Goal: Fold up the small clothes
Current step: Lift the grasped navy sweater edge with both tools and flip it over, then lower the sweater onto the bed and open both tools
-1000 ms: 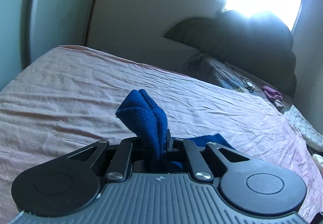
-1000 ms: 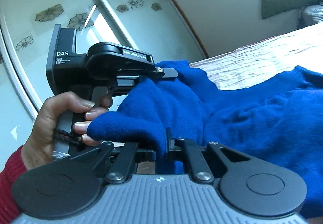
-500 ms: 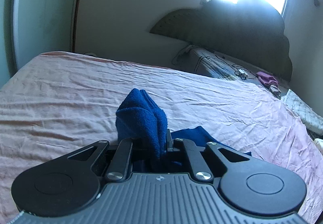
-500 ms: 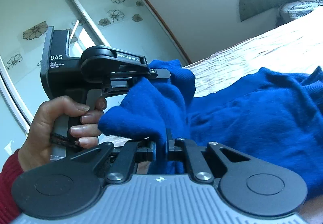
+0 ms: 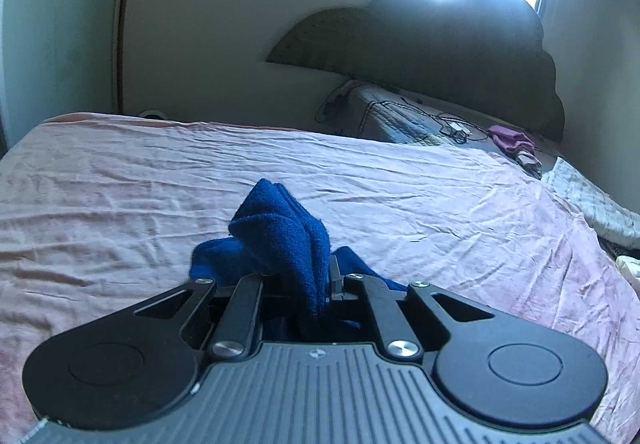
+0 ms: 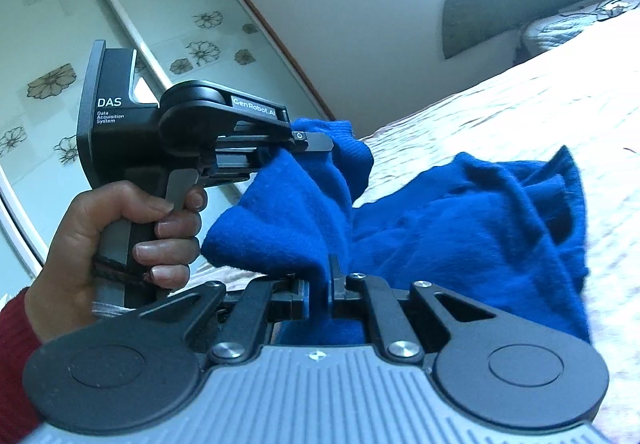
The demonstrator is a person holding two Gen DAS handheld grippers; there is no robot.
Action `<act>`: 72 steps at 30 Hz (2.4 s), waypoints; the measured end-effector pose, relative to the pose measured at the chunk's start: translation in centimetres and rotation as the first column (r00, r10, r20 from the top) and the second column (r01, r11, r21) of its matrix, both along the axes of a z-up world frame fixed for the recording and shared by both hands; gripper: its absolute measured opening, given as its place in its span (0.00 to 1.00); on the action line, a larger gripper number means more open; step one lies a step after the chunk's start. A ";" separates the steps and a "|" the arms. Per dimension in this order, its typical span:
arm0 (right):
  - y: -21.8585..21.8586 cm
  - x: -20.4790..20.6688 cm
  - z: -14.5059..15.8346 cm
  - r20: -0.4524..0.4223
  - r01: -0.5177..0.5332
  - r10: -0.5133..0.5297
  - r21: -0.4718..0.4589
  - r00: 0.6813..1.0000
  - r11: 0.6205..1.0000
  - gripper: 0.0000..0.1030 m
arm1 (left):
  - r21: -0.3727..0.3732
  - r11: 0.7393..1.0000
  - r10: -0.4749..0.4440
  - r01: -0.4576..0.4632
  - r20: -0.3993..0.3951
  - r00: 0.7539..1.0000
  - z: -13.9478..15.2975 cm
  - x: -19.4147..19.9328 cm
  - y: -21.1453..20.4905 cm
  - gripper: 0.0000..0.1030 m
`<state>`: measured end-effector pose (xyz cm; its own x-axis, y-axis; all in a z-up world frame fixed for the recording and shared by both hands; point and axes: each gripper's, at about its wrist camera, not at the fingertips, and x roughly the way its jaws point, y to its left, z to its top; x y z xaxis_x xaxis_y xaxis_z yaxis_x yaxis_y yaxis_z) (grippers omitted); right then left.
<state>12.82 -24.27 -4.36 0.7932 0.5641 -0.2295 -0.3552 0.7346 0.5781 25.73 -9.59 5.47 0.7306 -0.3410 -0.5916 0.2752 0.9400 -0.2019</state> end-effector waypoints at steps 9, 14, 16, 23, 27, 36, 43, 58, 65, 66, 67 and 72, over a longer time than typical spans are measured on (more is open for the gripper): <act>-2.4 -0.4 -1.0 -0.027 0.056 -0.057 -0.016 0.998 0.998 0.07 | 0.029 0.999 -0.046 0.046 -0.008 0.999 -2.1 0.4 -4.0 0.09; -3.3 -0.5 -1.6 -0.044 0.078 -0.079 -0.024 0.996 0.997 0.07 | 0.055 0.996 -0.069 0.069 -0.012 0.998 -2.9 0.4 -5.8 0.09; -3.7 -0.6 -1.8 -0.051 0.087 -0.088 -0.021 0.995 0.996 0.07 | 0.062 0.995 -0.074 0.075 -0.019 0.997 -3.3 0.6 -6.5 0.09; -5.1 -0.9 -2.7 -0.081 0.108 -0.108 -0.002 0.991 0.994 0.07 | 0.089 0.992 -0.090 0.093 -0.043 0.995 -4.6 1.1 -9.0 0.09; -5.5 -1.3 -2.9 -0.087 0.112 -0.112 0.002 0.990 0.994 0.07 | 0.114 0.988 -0.101 0.105 -0.045 0.994 -5.3 1.2 -10.4 0.09; -6.5 -1.8 -3.6 -0.131 0.125 -0.120 0.027 0.984 0.992 0.07 | 0.166 0.975 -0.141 0.146 -0.042 0.989 -6.9 1.1 -12.7 0.11; -6.6 -2.1 -4.2 -0.186 0.133 -0.127 0.021 0.974 0.991 0.07 | 0.133 0.977 -0.155 0.164 -0.079 0.985 -7.7 1.5 -13.3 0.37; -8.6 -2.5 -5.5 -0.286 0.137 -0.084 0.170 0.955 0.976 0.12 | 0.133 0.990 -0.057 0.049 0.056 0.997 -4.1 -0.6 -9.4 0.77; -9.6 -4.1 -3.7 -0.227 0.284 -0.257 0.097 0.939 0.954 0.13 | 0.205 0.978 -0.054 0.031 0.109 0.993 -4.7 -5.6 -5.1 0.82; -9.5 -4.6 -2.7 -0.178 0.329 -0.317 0.037 0.931 0.944 0.13 | 0.213 0.977 -0.057 0.033 0.109 0.992 -5.0 -6.1 -4.7 0.82; -9.2 -4.8 -1.5 -0.119 0.362 -0.363 -0.031 0.924 0.932 0.13 | 0.219 0.975 -0.057 0.032 0.107 0.993 -5.4 -6.7 -4.4 0.82; -7.1 -2.2 2.3 -0.004 0.291 -0.298 -0.190 0.955 0.937 0.13 | 0.236 0.969 -0.087 0.073 0.048 0.995 -8.0 -8.3 -3.7 0.82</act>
<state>10.62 -31.41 -2.03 0.9076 0.2514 -0.3361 -0.0900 0.8987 0.4291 17.41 -13.29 -2.56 0.7417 -0.2572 -0.6194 0.3563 0.9336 0.0390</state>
